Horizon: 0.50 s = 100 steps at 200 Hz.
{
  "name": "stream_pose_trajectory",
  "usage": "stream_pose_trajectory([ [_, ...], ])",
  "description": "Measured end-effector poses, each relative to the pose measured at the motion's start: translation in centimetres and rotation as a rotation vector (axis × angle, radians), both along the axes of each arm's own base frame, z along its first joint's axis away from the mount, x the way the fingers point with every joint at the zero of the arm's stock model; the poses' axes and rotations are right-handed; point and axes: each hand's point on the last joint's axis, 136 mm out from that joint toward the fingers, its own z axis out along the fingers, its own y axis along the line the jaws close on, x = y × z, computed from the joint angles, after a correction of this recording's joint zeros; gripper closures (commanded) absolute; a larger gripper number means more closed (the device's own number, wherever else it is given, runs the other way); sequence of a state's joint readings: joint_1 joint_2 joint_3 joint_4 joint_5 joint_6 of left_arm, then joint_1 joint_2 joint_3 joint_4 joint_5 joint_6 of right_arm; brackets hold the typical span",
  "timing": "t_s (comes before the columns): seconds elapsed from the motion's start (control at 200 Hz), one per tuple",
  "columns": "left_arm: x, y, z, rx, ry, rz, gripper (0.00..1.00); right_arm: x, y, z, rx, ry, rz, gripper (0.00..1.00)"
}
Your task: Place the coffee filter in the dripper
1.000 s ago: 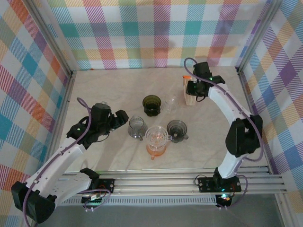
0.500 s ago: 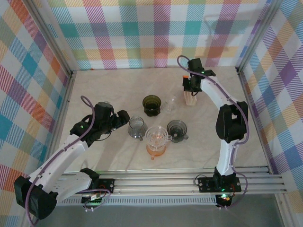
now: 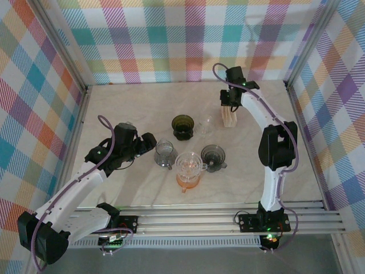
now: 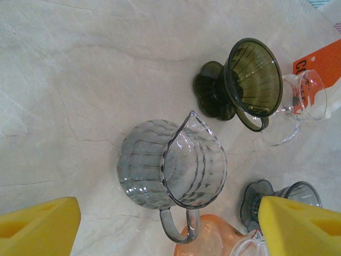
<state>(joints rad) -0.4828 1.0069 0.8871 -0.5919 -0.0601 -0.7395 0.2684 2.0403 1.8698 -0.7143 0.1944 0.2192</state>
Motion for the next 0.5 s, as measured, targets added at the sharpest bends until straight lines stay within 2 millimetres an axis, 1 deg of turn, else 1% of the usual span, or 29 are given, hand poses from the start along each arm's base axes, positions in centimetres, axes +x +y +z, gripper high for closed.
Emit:
stream_pose_trajectory([
  [0.105, 0.0, -0.1, 0.0, -0.003, 0.002, -0.003, 0.12, 1.0, 0.3, 0.6, 0.005, -0.020, 0.000, 0.83],
  [0.165, -0.1, -0.1, 0.0, -0.005, 0.003, -0.005, 0.12, 1.4, 0.4, 0.5, 0.005, -0.023, -0.001, 0.83],
  [0.285, -0.1, -0.1, 0.0, -0.007, 0.003, -0.007, 0.12, 2.2, 0.4, -0.3, -0.003, -0.013, -0.005, 0.83],
  [0.5, 0.0, -0.1, -0.1, -0.007, 0.009, -0.007, 0.11, 2.4, 0.1, -1.8, -0.019, 0.021, -0.014, 0.83],
])
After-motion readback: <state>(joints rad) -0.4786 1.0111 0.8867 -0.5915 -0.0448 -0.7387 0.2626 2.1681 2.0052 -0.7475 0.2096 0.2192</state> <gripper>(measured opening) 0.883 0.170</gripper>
